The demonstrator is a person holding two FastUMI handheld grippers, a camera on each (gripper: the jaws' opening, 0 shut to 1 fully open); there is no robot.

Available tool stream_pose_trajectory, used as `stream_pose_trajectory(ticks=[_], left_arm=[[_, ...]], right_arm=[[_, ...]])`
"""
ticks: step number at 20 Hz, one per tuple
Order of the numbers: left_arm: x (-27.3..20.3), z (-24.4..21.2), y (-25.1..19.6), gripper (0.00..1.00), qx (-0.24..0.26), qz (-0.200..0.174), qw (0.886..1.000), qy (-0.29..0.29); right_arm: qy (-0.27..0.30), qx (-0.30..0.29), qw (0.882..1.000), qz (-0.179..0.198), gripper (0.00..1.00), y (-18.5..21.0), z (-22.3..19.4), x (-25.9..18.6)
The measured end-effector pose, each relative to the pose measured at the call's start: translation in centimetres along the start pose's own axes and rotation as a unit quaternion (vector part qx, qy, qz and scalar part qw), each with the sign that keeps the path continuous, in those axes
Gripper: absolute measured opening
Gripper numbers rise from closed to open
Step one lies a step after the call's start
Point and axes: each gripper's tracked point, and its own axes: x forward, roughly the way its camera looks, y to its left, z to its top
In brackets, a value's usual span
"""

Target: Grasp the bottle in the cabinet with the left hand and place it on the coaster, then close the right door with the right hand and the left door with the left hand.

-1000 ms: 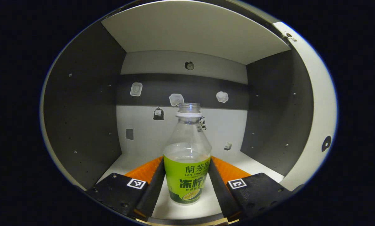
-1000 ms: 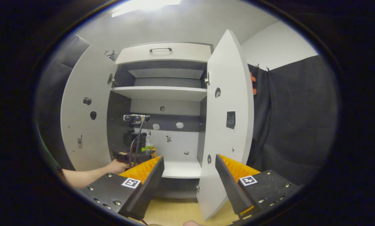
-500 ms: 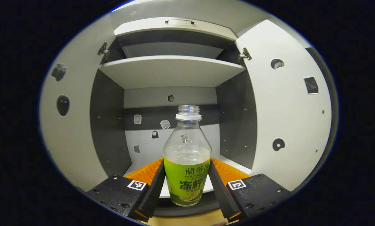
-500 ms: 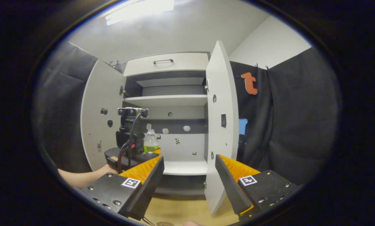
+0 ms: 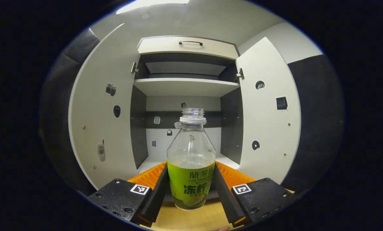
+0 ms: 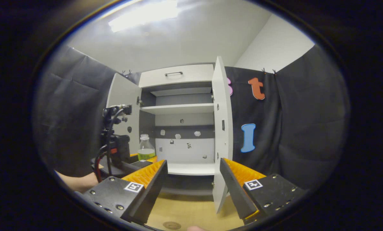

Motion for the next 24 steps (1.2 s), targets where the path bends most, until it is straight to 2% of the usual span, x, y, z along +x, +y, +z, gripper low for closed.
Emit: stream_pose_trajectory(ticks=[1, 2, 9, 10, 11, 12, 15, 17, 18, 19, 20, 22, 24], left_arm=[[-1.0, -0.1, 0.3, 0.79, -0.002, 0.005, 1.0, 0.005], [-1.9, -0.3, 0.4, 0.79, -0.004, 0.009, 1.0, 0.008], [-5.2, -3.7, -0.4, 0.79, -0.036, 0.003, 0.999, -0.02], [-5.2, -5.1, -0.7, 0.79, -0.032, -0.003, 0.999, -0.021], [-5.2, -6.9, -1.3, 0.79, -0.023, -0.012, 1.0, -0.009], [-5.2, -9.1, -1.6, 0.79, -0.013, -0.017, 1.0, 0.009], [-5.7, -16.0, -2.8, 0.8, -0.015, -0.042, 0.996, 0.076], [-6.0, -19.1, -3.2, 0.8, -0.023, -0.057, 0.993, 0.098], [-6.2, -20.6, -3.3, 0.8, -0.023, -0.064, 0.992, 0.107], [-6.3, -22.0, -3.3, 0.8, -0.022, -0.069, 0.991, 0.112], [-6.5, -23.2, -3.4, 0.8, -0.02, -0.076, 0.99, 0.115], [-6.4, -25.2, -4.2, 0.8, -0.014, -0.101, 0.99, 0.1], [-6.7, -28.8, -4.7, 0.79, -0.007, -0.122, 0.985, 0.121]], right_arm=[[0.0, 0.003, 1.0, 0.0, 0.94, -0.2, -0.1, -0.4], [-0.001, 0.005, 1.0, -0.001, 0.98, -0.3, -0.1, -0.7], [-0.001, 0.013, 1.0, -0.016, 0.99, -1.3, -0.3, -0.4], [-0.002, 0.013, 1.0, -0.013, 0.99, -1.3, -0.3, 0.0], [-0.002, 0.012, 1.0, -0.018, 0.94, -1.6, -0.3, 0.5], [-0.002, 0.009, 1.0, -0.027, 0.98, -2.2, -0.2, 1.1], [0.001, 0.002, 0.999, -0.045, 0.98, -3.0, -0.2, 2.4], [0.004, 0.002, 0.999, -0.047, 0.99, -3.2, -0.4, 3.0], [0.004, 0.001, 0.999, -0.047, 0.99, -3.3, -0.6, 3.3], [0.007, -0.001, 0.999, -0.05, 0.94, -3.5, -0.8, 3.5], [0.009, -0.004, 0.998, -0.056, 0.99, -3.8, -1.0, 3.7], [0.012, -0.004, 0.998, -0.061, 0.99, -3.9, -1.6, 3.9], [0.012, 0.003, 0.998, -0.063, 0.99, -4.1, -2.0, 4.1]])
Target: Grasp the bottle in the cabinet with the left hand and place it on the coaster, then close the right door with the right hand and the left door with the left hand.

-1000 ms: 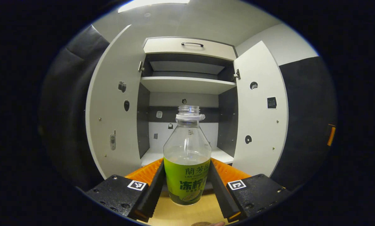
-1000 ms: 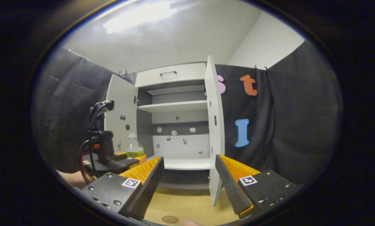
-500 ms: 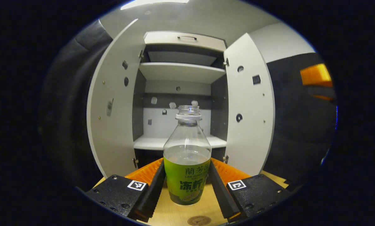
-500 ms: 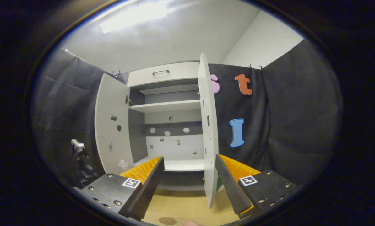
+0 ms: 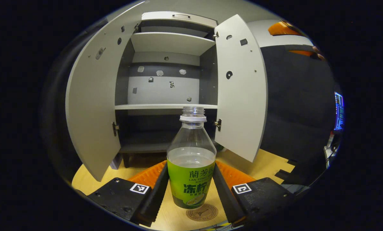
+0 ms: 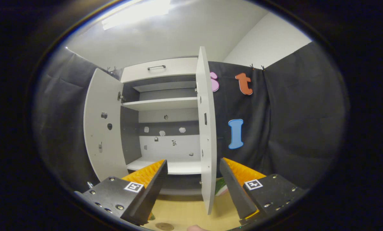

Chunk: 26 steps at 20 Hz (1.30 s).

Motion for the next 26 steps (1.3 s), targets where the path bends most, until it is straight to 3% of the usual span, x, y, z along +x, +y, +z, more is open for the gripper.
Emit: stream_pose_trajectory(ticks=[4, 7, 13, 15, 17, 18, 20, 26], left_arm=[[0.6, -5.1, -1.9, 0.8, 0.004, -0.042, 0.999, 0.029], [0.5, -6.8, -2.4, 0.8, 0.018, -0.051, 0.998, 0.036], [1.4, -6.8, -3.3, 0.81, 0.047, -0.076, 0.996, 0.003], [1.6, -7.8, -3.8, 0.82, 0.047, -0.088, 0.995, 0.012], [1.7, -9.0, -4.3, 0.83, 0.059, -0.096, 0.993, 0.035], [1.6, -9.1, -4.1, 0.84, 0.061, -0.093, 0.993, 0.039], [1.4, -8.8, -3.6, 0.89, 0.06, -0.083, 0.994, 0.04], [0.4, -5.2, -3.7, 0.89, 0.045, -0.087, 0.995, 0.037]], right_arm=[[-0.001, 0.011, 1.0, -0.008, 0.99, -0.3, -0.8, 0.5], [0.006, 0.01, 1.0, -0.001, 0.99, 0.0, -1.7, 0.6], [0.045, -0.002, 0.999, -0.01, 0.99, 0.8, -4.5, 1.5], [0.053, -0.007, 0.999, -0.01, 0.94, 1.0, -5.1, 1.6], [0.06, -0.018, 0.998, -0.01, 0.99, 1.2, -5.7, 1.7], [0.064, -0.022, 0.998, -0.009, 0.94, 1.3, -5.9, 1.8], [0.07, -0.027, 0.997, -0.005, 0.99, 1.7, -6.4, 1.7], [0.068, -0.018, 0.998, -0.006, 0.99, 1.2, -6.3, 1.1]])
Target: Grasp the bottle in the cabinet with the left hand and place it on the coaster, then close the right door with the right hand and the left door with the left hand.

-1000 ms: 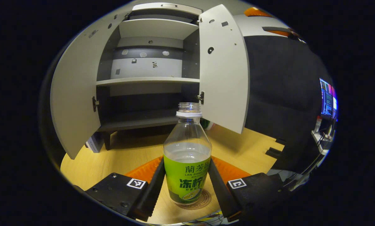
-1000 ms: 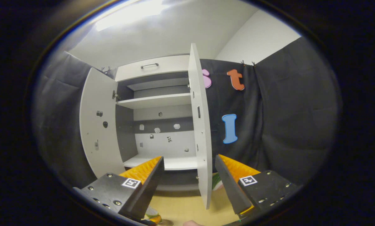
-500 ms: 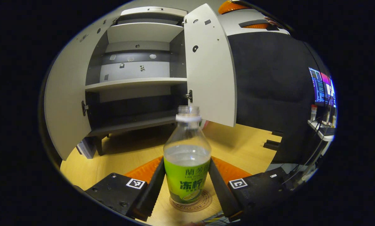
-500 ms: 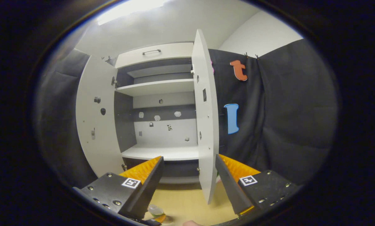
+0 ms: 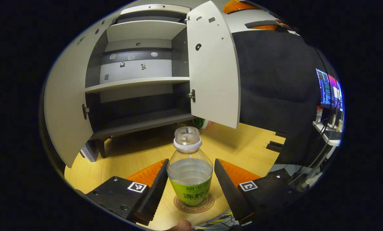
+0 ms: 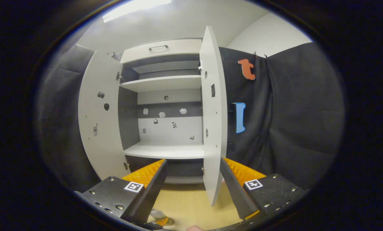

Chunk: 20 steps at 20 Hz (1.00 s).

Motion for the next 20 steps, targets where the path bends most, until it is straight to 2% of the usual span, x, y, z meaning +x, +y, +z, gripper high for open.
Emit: stream_pose_trajectory(ticks=[5, 7, 8, 9, 10, 13, 16, 20], left_arm=[[-1.2, 6.5, -0.2, 0.89, -0.04, 0.007, 0.999, -0.016], [-1.7, 9.3, 0.5, 0.89, -0.031, 0.021, 0.999, -0.027], [-2.0, 10.7, 1.0, 0.89, -0.027, 0.032, 0.999, -0.032], [-2.5, 12.3, 1.5, 0.89, -0.019, 0.041, 0.998, -0.041], [-2.9, 13.8, 1.6, 0.89, -0.009, 0.041, 0.998, -0.048], [-4.7, 18.5, 2.4, 0.89, -0.003, 0.051, 0.996, -0.069], [-6.7, 23.5, 3.9, 0.88, -0.027, 0.067, 0.992, -0.101], [-9.2, 27.5, 6.1, 0.88, -0.031, 0.089, 0.989, -0.11]], right_arm=[[-0.009, -0.012, 1.0, 0.013, 0.99, -0.4, 0.4, -1.1], [-0.021, -0.01, 0.999, 0.025, 0.98, -0.3, 1.2, -1.6], [-0.026, -0.008, 0.999, 0.028, 0.94, -0.5, 1.5, -1.8], [-0.03, -0.006, 0.999, 0.03, 0.98, -0.8, 1.8, -2.0], [-0.032, -0.003, 0.999, 0.032, 0.98, -1.1, 1.9, -2.1], [-0.039, 0.004, 0.999, 0.029, 0.99, -2.5, 2.7, -1.9], [-0.045, 0.009, 0.999, 0.027, 0.99, -4.1, 3.6, -1.5], [-0.04, -0.012, 0.999, 0.009, 0.99, -7.8, 4.5, -0.6]])
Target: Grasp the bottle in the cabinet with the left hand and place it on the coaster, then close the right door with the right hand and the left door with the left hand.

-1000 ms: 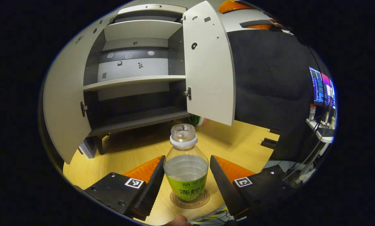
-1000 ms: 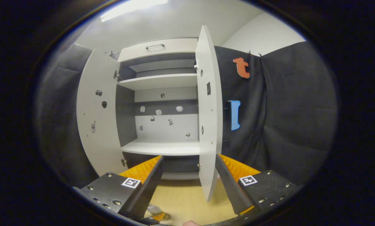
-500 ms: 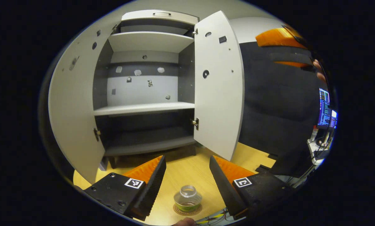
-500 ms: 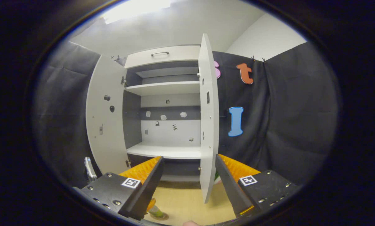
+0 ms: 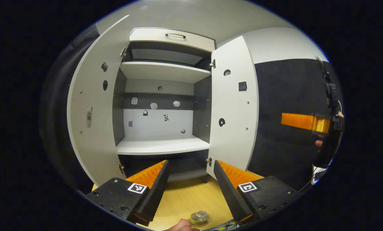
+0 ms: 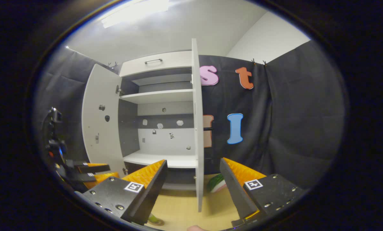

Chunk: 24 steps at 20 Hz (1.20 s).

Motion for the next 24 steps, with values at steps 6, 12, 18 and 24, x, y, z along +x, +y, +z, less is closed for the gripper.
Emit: stream_pose_trajectory(ticks=[6, 12, 18, 24], left_arm=[[-3.3, 3.8, 4.6, 0.88, 0.027, 0.064, 0.997, -0.016], [-7.1, 4.9, 8.2, 0.88, 0.012, 0.115, 0.993, -0.027], [-10.2, 6.4, 12.3, 0.95, 0.022, 0.173, 0.983, -0.055], [-11.5, 4.7, 15.4, 0.96, 0.002, 0.199, 0.979, -0.039]], right_arm=[[-0.023, -0.021, 0.999, -0.024, 0.99, -7.3, 1.7, 1.5], [-0.021, -0.006, 0.997, -0.068, 0.99, -13.0, 1.4, 5.1], [0.012, -0.007, 0.998, -0.063, 0.99, -15.1, -0.6, 11.8], [0.014, 0.023, 0.996, -0.083, 0.98, -14.5, -0.5, 15.3]])
